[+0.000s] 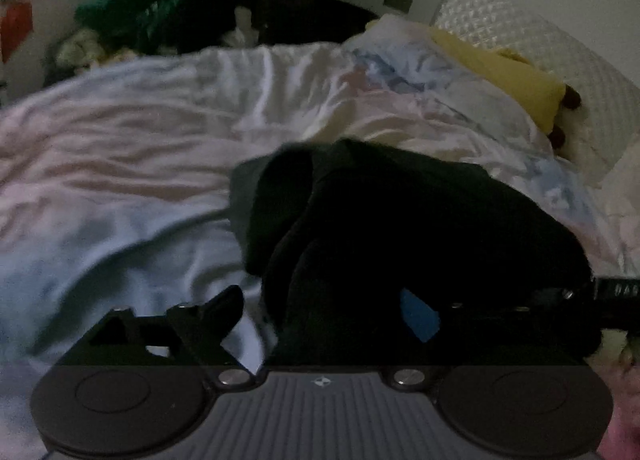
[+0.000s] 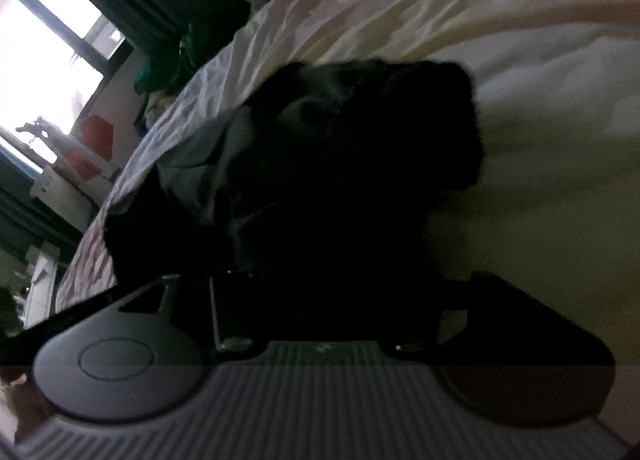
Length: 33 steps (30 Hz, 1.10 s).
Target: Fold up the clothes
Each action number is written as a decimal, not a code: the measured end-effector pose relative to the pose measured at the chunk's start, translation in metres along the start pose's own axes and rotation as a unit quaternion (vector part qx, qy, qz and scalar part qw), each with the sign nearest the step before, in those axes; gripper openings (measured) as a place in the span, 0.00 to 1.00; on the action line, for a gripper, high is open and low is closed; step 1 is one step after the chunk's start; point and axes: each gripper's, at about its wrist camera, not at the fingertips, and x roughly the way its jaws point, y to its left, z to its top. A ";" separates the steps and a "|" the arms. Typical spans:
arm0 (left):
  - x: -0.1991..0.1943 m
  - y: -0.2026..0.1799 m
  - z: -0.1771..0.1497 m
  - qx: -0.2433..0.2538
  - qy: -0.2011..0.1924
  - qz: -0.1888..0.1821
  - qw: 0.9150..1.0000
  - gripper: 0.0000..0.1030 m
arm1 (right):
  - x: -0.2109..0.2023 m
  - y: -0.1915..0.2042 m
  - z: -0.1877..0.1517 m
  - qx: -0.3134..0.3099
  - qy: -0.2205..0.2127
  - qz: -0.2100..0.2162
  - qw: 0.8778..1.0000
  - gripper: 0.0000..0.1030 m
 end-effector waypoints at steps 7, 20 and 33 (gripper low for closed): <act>-0.120 -0.045 -0.005 0.032 -0.063 0.022 0.997 1.00 | -0.105 0.023 -0.019 -0.074 -0.061 -0.034 0.995 0.55; -0.317 -0.133 -0.069 0.066 -0.179 0.066 0.979 1.00 | -0.214 0.098 -0.091 -0.162 -0.163 -0.026 0.973 0.86; -0.369 -0.121 -0.148 0.026 -0.191 0.100 0.976 1.00 | -0.267 0.143 -0.188 -0.219 -0.223 -0.047 0.949 1.00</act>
